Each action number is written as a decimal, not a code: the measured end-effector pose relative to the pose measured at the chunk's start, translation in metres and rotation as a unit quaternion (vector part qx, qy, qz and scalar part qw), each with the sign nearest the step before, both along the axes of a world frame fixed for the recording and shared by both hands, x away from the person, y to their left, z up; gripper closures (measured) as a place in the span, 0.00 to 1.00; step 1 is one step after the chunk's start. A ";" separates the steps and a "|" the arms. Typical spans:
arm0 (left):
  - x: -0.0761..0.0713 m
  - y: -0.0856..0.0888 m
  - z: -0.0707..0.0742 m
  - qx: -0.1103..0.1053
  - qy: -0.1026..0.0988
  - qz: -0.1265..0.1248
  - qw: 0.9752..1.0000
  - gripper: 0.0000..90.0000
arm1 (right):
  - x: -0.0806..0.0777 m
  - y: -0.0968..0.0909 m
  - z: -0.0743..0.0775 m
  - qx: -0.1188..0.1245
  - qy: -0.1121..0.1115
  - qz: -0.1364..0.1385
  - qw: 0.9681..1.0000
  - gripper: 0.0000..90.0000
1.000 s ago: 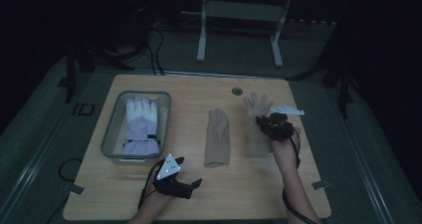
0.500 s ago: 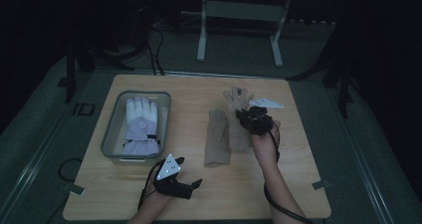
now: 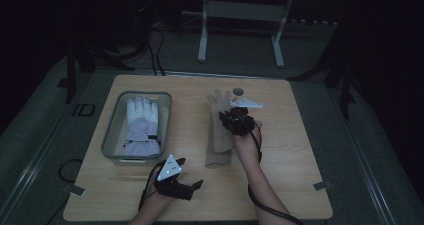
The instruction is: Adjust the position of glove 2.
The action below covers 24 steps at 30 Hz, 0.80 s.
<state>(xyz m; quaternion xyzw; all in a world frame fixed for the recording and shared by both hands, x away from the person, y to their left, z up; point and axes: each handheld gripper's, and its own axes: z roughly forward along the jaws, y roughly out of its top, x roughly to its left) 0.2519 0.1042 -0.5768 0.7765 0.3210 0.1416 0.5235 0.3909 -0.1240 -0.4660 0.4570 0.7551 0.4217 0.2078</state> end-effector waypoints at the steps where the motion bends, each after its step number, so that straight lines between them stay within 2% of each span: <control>1: 0.000 0.000 0.000 -0.001 0.000 0.000 1.000 0.01 | 0.000 0.002 -0.003 -0.002 -0.001 -0.004 1.000 0.87; 9: 0.000 0.000 0.000 0.000 -0.001 -0.001 1.000 0.01 | 0.000 0.007 -0.032 0.026 0.020 -0.031 0.999 0.87; 11: 0.000 0.000 0.000 0.000 -0.001 0.000 1.000 0.01 | -0.001 0.009 -0.041 0.019 0.023 -0.035 0.999 0.87; 13: 0.000 0.000 0.000 0.000 -0.001 0.000 1.000 0.01 | 0.000 0.009 -0.049 0.022 0.033 -0.037 0.999 0.87; 19: 0.000 0.000 0.000 0.001 0.000 -0.001 1.000 0.01 | -0.002 0.010 -0.067 0.002 0.054 -0.052 0.997 0.86; 24: 0.000 0.000 0.000 0.000 0.001 -0.001 1.000 0.01 | -0.002 0.012 -0.075 0.010 0.064 -0.055 0.996 0.83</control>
